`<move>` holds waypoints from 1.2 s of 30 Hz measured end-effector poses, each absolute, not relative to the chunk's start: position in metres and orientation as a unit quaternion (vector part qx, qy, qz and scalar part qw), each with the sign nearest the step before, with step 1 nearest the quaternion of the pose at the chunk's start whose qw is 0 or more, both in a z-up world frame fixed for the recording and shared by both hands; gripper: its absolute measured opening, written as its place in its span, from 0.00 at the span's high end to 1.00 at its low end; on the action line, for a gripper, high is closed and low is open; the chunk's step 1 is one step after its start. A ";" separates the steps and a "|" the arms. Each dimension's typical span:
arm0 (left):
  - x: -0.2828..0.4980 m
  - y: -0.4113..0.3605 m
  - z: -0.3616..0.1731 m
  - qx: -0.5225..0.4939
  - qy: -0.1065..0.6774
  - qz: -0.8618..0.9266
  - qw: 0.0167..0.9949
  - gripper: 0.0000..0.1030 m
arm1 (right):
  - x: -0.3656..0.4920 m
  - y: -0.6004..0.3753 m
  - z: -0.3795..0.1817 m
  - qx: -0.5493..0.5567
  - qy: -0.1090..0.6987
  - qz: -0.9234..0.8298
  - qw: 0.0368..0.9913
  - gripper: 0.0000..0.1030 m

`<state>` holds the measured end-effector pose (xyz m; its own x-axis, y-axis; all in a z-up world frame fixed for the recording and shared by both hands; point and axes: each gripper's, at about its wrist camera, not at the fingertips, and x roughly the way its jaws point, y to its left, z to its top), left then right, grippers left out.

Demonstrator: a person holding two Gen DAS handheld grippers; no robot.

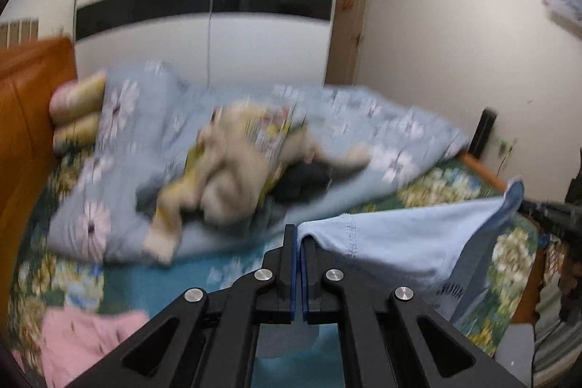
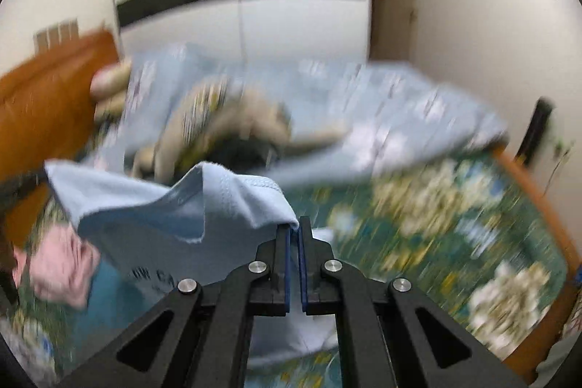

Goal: Fold clothes
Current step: 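Lift the light blue shirt by its shoulders with both tools and shake it out, then lay the light blue shirt flat on the blanket and open both tools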

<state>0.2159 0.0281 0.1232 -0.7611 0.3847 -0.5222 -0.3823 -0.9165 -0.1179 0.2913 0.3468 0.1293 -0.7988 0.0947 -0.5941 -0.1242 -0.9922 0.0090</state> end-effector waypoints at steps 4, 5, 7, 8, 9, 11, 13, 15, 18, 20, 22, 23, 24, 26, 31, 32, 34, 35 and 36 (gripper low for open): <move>0.238 0.043 0.179 -0.219 0.014 0.948 0.232 0.98 | 0.317 0.355 0.202 -0.243 0.013 0.964 0.104 0.97; 0.244 0.046 0.188 -0.208 0.020 0.949 0.236 0.98 | 0.325 0.357 0.215 -0.231 0.011 0.966 0.112 0.97; 0.260 0.050 0.202 -0.187 0.030 0.951 0.243 0.98 | 0.340 0.360 0.235 -0.211 0.008 0.969 0.127 0.97; 0.268 0.051 0.208 -0.177 0.033 0.952 0.247 0.98 | 0.348 0.361 0.242 -0.203 0.006 0.970 0.134 0.97; 0.277 0.052 0.212 -0.170 0.033 0.952 0.252 0.98 | 0.357 0.361 0.246 -0.197 0.003 0.971 0.138 0.97; 0.295 0.050 0.219 -0.158 0.035 0.952 0.261 0.98 | 0.373 0.360 0.252 -0.187 -0.002 0.972 0.143 0.97; 0.315 0.047 0.227 -0.147 0.038 0.950 0.271 0.98 | 0.393 0.356 0.258 -0.172 -0.008 0.974 0.144 0.97; 0.337 0.042 0.239 -0.136 0.042 0.948 0.286 0.98 | 0.415 0.353 0.270 -0.153 -0.017 0.978 0.141 0.97; 0.364 0.035 0.263 -0.125 0.045 0.939 0.317 0.98 | 0.442 0.348 0.293 -0.121 -0.041 0.982 0.141 0.97; 0.371 0.033 0.278 -0.125 0.047 0.933 0.335 0.98 | 0.451 0.349 0.314 -0.103 -0.049 0.983 0.142 0.97; 0.367 0.038 0.290 -0.135 0.057 0.927 0.345 0.98 | 0.444 0.352 0.327 -0.099 -0.056 0.983 0.144 0.97; 0.360 0.044 0.291 -0.141 0.068 0.926 0.345 0.98 | 0.438 0.353 0.331 -0.100 -0.061 0.982 0.146 0.97; 0.352 0.051 0.289 -0.150 0.080 0.925 0.341 0.98 | 0.423 0.357 0.328 -0.115 -0.062 0.981 0.146 0.97; 0.323 0.069 0.268 -0.189 0.101 0.922 0.322 0.98 | 0.393 0.364 0.321 -0.145 -0.065 0.977 0.144 0.96; 0.232 0.109 0.156 -0.321 0.141 0.898 0.266 0.98 | 0.285 0.388 0.205 -0.301 -0.060 0.942 0.136 0.96; 0.216 0.114 0.129 -0.347 0.146 0.890 0.257 0.98 | 0.264 0.393 0.174 -0.336 -0.051 0.931 0.132 0.96; 0.185 0.125 0.067 -0.404 0.152 0.869 0.242 0.98 | 0.237 0.403 0.114 -0.392 -0.036 0.910 0.130 0.96; 0.174 0.129 0.040 -0.430 0.152 0.858 0.236 0.98 | 0.221 0.406 0.077 -0.424 -0.029 0.896 0.130 0.96; 0.168 0.131 0.015 -0.453 0.147 0.848 0.233 0.98 | 0.213 0.408 0.053 -0.444 -0.022 0.886 0.129 0.96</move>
<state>0.1677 0.1309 0.0152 -0.4808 0.2615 -0.8370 -0.5287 -0.8479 0.0389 0.2131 0.4077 0.0530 -0.5718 0.2478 -0.7821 -0.2081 -0.9659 -0.1539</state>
